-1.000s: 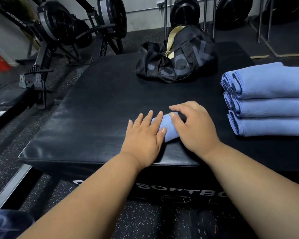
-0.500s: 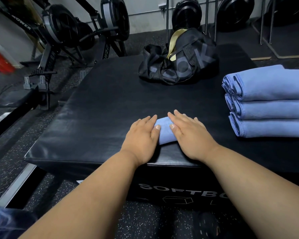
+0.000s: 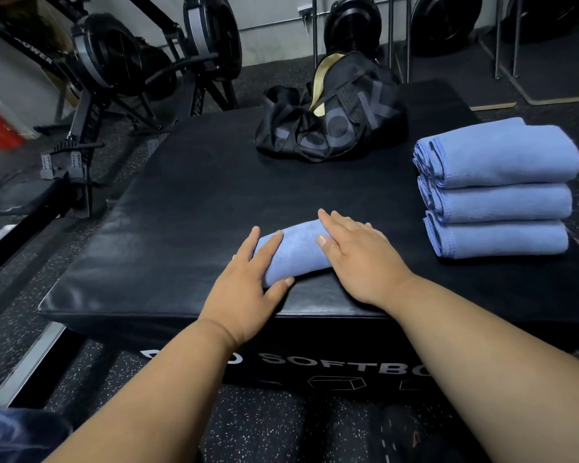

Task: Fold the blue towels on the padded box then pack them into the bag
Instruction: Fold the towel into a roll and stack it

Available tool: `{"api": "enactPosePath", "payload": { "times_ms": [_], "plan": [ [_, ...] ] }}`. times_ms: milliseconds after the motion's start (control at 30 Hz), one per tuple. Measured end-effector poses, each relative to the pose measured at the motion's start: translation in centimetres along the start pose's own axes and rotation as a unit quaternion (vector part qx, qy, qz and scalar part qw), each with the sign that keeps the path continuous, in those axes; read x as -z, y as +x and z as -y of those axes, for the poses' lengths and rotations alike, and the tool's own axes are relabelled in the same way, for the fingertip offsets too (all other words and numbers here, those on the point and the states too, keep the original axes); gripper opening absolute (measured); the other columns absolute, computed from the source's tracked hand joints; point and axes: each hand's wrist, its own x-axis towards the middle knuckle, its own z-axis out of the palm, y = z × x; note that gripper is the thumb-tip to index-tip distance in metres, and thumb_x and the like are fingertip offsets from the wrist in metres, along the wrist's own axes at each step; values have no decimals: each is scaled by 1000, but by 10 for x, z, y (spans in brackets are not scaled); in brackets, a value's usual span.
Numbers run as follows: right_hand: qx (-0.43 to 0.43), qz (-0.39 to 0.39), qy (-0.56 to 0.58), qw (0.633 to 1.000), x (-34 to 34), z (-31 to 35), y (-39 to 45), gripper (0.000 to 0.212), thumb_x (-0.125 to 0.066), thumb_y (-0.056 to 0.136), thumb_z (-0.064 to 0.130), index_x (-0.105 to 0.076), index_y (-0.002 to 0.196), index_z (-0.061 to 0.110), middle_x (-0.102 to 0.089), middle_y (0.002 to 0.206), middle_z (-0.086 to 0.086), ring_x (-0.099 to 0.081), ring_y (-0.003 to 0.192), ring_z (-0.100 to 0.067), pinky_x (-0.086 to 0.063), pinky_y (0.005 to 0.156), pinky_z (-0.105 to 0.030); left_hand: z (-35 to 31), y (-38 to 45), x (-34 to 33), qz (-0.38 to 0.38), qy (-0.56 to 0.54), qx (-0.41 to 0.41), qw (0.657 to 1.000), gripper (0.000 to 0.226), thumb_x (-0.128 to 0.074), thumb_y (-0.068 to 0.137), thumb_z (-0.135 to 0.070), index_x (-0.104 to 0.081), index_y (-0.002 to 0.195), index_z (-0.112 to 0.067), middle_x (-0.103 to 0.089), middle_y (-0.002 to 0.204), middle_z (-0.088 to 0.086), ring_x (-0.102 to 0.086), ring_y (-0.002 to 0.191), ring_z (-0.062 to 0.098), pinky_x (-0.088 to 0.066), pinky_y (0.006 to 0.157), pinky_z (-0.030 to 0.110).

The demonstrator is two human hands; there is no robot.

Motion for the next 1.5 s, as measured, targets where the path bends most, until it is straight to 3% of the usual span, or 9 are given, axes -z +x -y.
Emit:
{"api": "enactPosePath", "payload": {
  "times_ms": [167,267,500,700,833,1167,1333,1433,1500],
  "plan": [
    [46,10,-34,998,4,-6,-11,75,-49,102,60,-10,165,48,8,176,0,-20,157,-29,-15,129,-53,-17,17,1,24,0,6,1000,75,-62,100,-52,-21,163,-47,-2,175,-16,-41,149,17,-36,108,24],
    [29,-42,-84,995,9,-12,-14,74,-57,103,39,-18,166,40,9,176,-2,-14,159,-33,-16,128,-52,-31,32,-7,30,-7,4,1000,75,-62,101,-50,-21,164,-45,-1,176,-14,-41,149,19,-34,106,23],
    [-16,-89,-154,984,23,-26,-16,65,-55,102,30,-34,161,14,-19,172,-15,-20,157,-37,-15,128,-52,-59,90,-27,41,-7,-28,999,75,-61,103,-48,-20,165,-41,0,177,-7,-35,153,24,-32,116,32],
    [-81,-88,-147,982,25,-43,-9,71,-48,99,17,-22,165,9,-6,174,-16,-11,160,-35,-13,128,-49,-74,141,-44,56,17,-71,996,76,-59,103,-50,-19,166,-39,-3,177,-2,-33,155,25,-31,117,31],
    [-104,-67,-146,982,20,-48,-5,73,-45,100,20,-15,166,7,2,175,-18,-8,161,-33,-12,130,-45,-82,169,-51,65,23,-88,994,76,-60,102,-52,-20,166,-41,-6,177,-4,-33,155,25,-32,121,36],
    [-124,-42,-162,978,17,-52,0,69,-38,105,30,-17,166,6,-6,173,-21,-10,161,-34,-6,129,-44,-84,197,-61,73,11,-130,989,76,-62,101,-53,-21,164,-46,-8,176,-7,-24,159,24,-23,129,47],
    [-131,-43,-167,976,16,-51,1,72,-21,99,34,-20,165,7,-11,173,-21,-12,160,-35,-8,129,-46,-81,194,-63,45,-45,-112,992,104,-74,92,-50,-3,166,-44,-7,177,-6,-22,159,16,-28,126,37],
    [-131,-31,-170,976,16,-50,2,68,-32,105,33,-18,166,7,-10,173,-21,-11,160,-35,-7,130,-46,-78,187,-60,26,-105,-67,992,120,-83,82,-51,2,166,-40,-23,172,-11,-32,154,11,-32,123,32],
    [-131,-26,-179,975,16,-50,2,68,-34,105,32,-17,166,7,-10,173,-20,-11,160,-36,-8,130,-47,-74,181,-59,24,-91,-40,995,121,-81,80,-59,-1,168,-33,-25,172,-11,-29,156,12,-29,126,33]
  ]
}}
